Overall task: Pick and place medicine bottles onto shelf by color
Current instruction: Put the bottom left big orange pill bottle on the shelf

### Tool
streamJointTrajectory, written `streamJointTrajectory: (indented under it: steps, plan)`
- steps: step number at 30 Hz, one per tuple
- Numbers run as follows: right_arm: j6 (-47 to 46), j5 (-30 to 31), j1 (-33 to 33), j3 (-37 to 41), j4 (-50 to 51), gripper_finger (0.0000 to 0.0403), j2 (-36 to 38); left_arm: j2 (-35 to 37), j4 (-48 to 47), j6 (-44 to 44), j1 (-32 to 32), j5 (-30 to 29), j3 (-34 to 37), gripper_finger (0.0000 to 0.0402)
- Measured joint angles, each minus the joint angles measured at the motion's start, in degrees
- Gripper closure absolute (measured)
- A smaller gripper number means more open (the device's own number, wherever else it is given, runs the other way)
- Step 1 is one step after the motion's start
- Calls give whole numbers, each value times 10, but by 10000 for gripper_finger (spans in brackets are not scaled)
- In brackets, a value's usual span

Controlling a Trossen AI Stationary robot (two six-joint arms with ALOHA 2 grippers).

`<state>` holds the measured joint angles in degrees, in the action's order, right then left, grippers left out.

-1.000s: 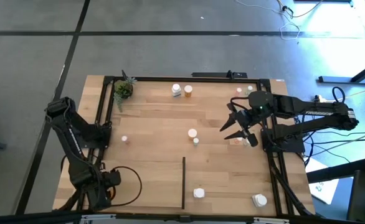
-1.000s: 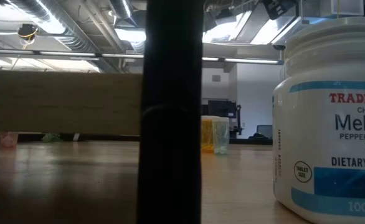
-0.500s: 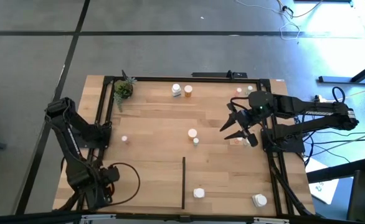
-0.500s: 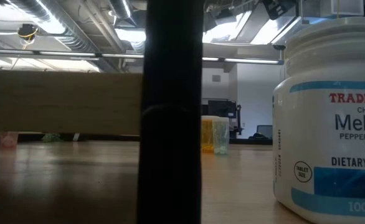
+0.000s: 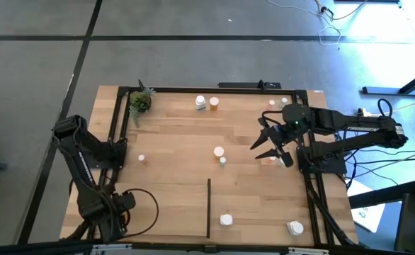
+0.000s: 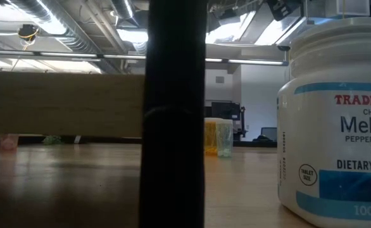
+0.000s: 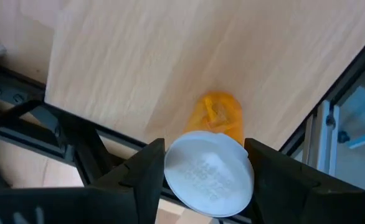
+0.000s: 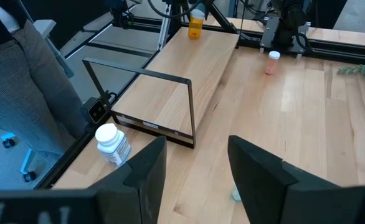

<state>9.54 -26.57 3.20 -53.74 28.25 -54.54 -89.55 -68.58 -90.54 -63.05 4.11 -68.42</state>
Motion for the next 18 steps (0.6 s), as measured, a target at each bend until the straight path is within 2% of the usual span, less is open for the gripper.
streamJointTrajectory:
  steps: [18]
  plan:
    - [31, -30, 0, 0, 0, 228, 0, -1, 1, -5, 0, -1, 0, 202]
